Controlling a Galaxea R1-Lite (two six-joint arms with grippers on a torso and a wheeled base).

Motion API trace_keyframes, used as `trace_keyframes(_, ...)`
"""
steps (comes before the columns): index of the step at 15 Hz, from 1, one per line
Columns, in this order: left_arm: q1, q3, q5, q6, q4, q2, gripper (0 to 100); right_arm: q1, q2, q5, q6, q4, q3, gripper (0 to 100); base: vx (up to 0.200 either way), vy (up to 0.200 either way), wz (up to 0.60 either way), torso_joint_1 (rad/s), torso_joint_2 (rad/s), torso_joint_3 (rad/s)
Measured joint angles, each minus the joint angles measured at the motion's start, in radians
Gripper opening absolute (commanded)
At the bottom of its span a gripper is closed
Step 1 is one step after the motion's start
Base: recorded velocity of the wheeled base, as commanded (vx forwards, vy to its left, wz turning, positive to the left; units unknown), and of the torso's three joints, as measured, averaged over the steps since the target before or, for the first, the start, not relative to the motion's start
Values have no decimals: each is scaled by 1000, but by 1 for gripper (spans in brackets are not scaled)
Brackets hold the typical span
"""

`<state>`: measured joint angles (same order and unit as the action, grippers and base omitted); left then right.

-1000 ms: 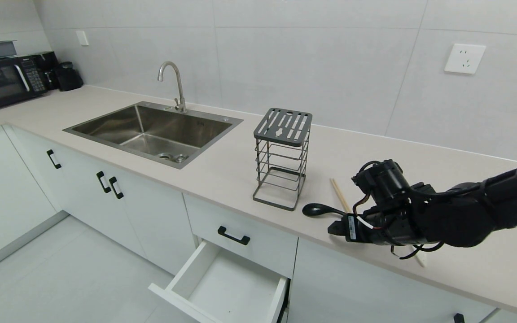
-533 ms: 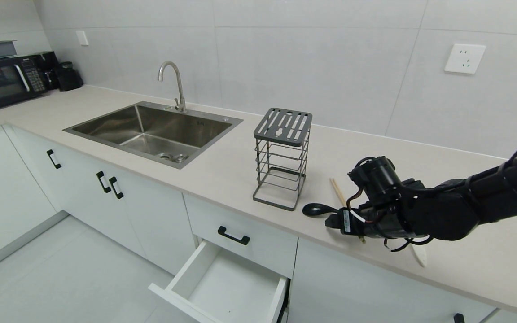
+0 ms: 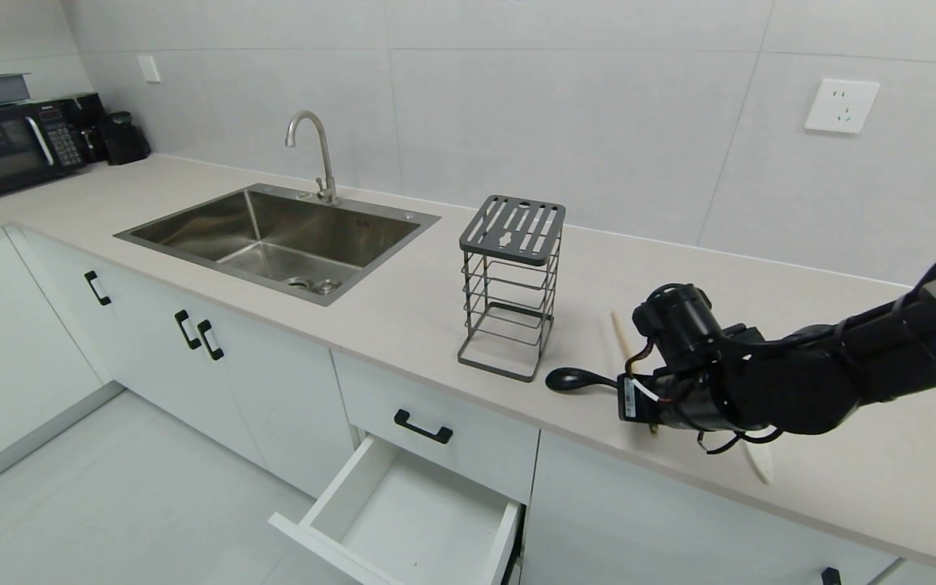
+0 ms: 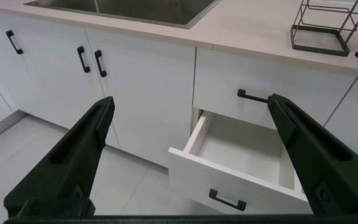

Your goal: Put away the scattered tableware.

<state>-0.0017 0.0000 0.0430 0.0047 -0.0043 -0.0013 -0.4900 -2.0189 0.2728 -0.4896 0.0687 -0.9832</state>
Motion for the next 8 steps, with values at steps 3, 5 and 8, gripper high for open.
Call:
trace_keyframes(3, 0, 0, 0, 0, 0, 0, 100, -6, 19, 3, -49, 1, 0, 0, 0, 0, 0, 0, 0, 0)
trace_keyframes(5, 0, 0, 0, 0, 0, 0, 100, -7, 57, 7, -55, 1, 3, 0, 0, 0, 0, 0, 0, 0)
trace_keyframes(8, 0, 0, 0, 0, 0, 0, 100, -14, 128, 25, -43, 0, 15, 0, 0, 0, 0, 0, 0, 0)
